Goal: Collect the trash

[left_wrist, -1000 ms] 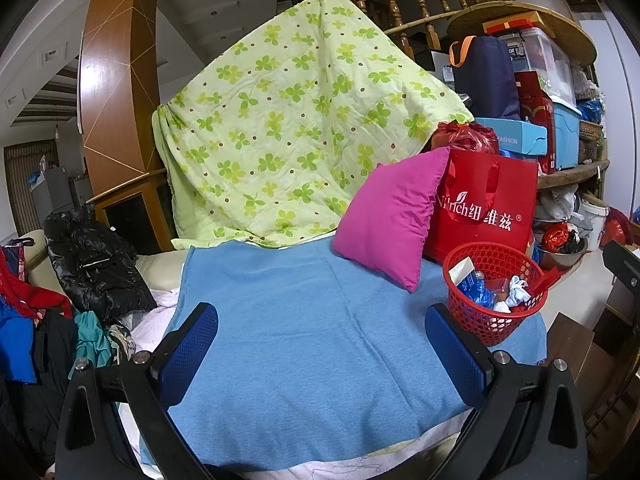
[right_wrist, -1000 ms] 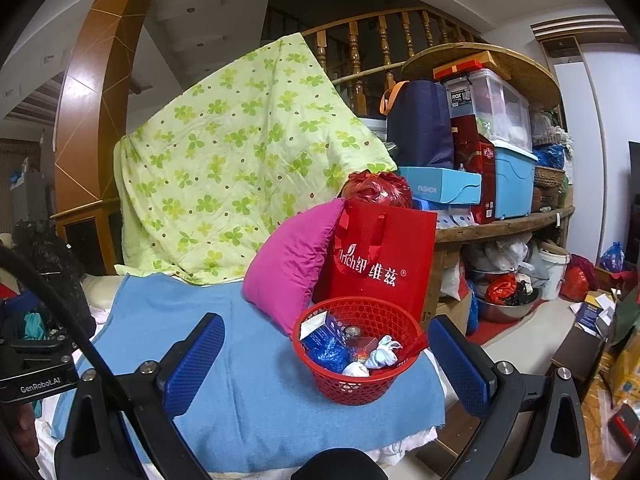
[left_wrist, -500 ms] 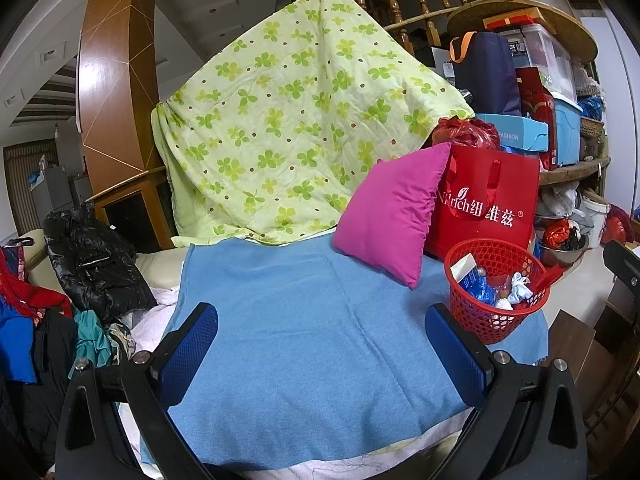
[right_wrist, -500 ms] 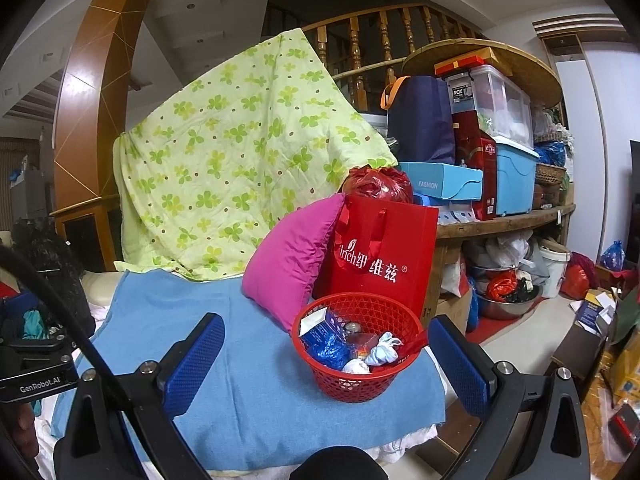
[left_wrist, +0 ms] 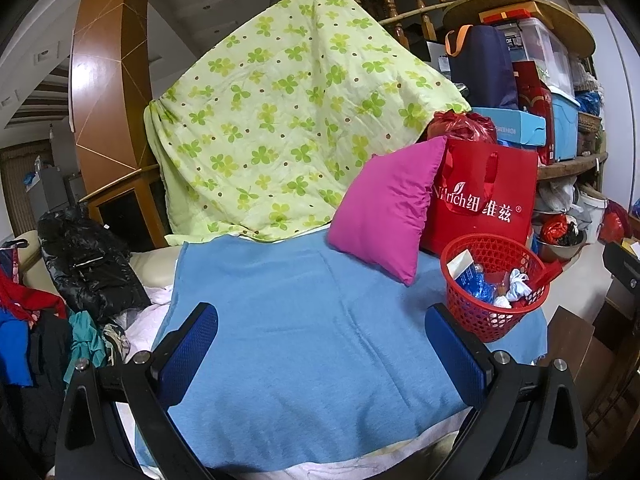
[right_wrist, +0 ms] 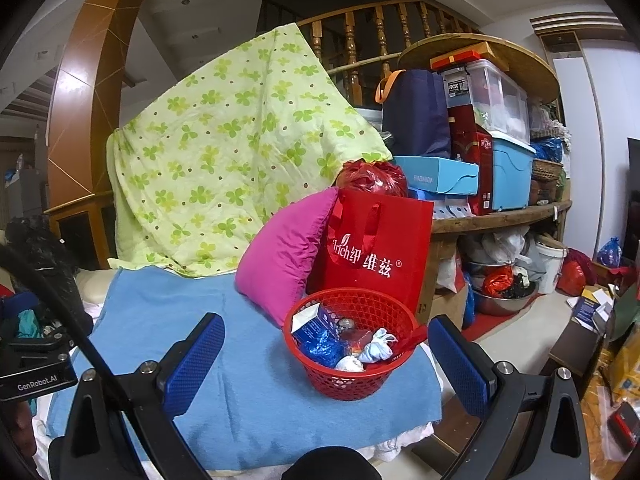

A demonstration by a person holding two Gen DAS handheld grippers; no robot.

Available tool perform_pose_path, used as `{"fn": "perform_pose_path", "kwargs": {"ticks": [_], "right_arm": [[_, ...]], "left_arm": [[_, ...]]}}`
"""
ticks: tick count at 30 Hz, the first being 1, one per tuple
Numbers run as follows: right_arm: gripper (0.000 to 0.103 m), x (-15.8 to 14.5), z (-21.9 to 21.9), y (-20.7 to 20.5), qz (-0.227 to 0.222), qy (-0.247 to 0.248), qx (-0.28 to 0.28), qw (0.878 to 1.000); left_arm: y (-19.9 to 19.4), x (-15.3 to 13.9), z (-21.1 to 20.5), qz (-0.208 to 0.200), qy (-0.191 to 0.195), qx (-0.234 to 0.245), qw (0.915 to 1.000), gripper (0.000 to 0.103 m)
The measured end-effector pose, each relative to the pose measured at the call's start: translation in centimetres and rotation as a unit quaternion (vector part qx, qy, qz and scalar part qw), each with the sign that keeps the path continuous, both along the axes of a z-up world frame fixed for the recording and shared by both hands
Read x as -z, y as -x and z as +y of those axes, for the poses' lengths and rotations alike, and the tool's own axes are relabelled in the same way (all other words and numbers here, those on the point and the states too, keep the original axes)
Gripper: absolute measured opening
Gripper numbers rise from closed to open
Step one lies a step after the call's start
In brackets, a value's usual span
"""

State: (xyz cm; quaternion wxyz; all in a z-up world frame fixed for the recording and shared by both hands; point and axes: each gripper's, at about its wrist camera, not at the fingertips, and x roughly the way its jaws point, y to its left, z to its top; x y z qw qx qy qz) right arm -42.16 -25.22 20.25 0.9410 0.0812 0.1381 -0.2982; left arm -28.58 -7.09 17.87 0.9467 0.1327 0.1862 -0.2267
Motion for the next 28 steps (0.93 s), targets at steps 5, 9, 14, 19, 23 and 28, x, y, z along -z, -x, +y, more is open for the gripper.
{"fn": "perform_pose_path", "kwargs": {"ticks": [5,9,14,19,23,28], "right_arm": [[0.103,0.2,-0.8,-0.3,0.004,-0.006,0.006,1.0],[0.103,0.4,-1.4,-0.8,0.008,-0.008,0.011,1.0],[0.103,0.2,-2.1,-1.3,0.01,-0.009,0.018,1.0],[0.103,0.2,-2.6,-2.0,0.015,-0.008,0.022,1.0],[0.103,0.4,-3.1,-3.5,0.026,-0.007,0.019,0.999],[0.103,1.0,-2.9,-6.8,0.039,-0.011,-0.005,0.999]], "left_arm": [[-0.5,0.3,-1.1,0.004,-0.007,0.005,1.0,0.103],[-1.2,0.4,-1.9,0.011,-0.013,0.006,0.9998,0.103],[-2.1,0.4,-3.0,0.015,-0.017,0.011,0.9997,0.103],[-3.0,0.4,-4.2,0.019,-0.018,0.023,0.9994,0.103],[-3.9,0.4,-4.5,0.023,-0.013,0.029,0.9992,0.103],[-7.0,1.2,-3.0,0.051,0.033,0.028,0.9977,0.103]]}}
